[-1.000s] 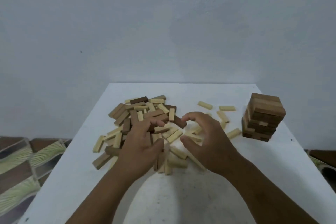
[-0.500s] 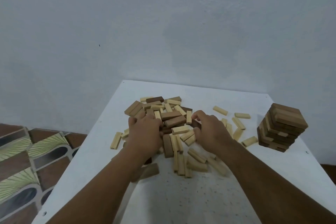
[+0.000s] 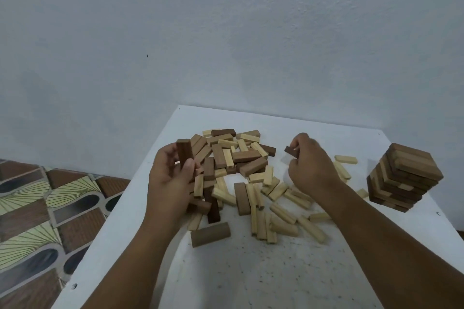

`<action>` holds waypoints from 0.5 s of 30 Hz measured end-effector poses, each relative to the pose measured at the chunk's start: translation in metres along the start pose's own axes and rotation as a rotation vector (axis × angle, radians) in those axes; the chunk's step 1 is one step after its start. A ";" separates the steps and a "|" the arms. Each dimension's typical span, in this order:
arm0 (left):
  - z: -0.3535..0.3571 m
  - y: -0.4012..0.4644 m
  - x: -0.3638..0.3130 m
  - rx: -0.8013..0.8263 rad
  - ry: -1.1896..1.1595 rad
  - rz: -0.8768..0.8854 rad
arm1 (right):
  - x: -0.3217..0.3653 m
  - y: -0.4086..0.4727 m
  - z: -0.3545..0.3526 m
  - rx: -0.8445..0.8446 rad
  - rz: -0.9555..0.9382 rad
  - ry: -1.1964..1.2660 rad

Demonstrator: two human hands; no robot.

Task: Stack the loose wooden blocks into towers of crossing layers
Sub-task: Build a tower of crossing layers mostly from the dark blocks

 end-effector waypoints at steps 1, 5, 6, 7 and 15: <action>0.000 -0.002 0.001 -0.001 -0.105 -0.013 | 0.008 -0.005 0.002 -0.004 -0.073 0.071; 0.012 -0.006 0.007 0.044 -0.257 -0.013 | 0.040 -0.017 0.032 0.164 -0.345 0.129; 0.017 -0.007 0.007 0.058 -0.284 -0.001 | 0.044 -0.017 0.040 0.204 -0.381 0.103; 0.022 -0.007 0.007 0.072 -0.302 0.008 | 0.046 -0.017 0.048 0.231 -0.410 0.056; 0.053 -0.017 -0.005 0.214 -0.201 0.084 | 0.046 -0.029 0.031 0.076 -0.514 0.223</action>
Point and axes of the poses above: each hand's wrist, its own y-axis towards the middle knuckle, its own z-axis out of the palm, x = y × z, the point moved 4 cm from there along y, towards the middle knuckle, and after that the axes turned 7 degrees about x, right-handed, at the moved point
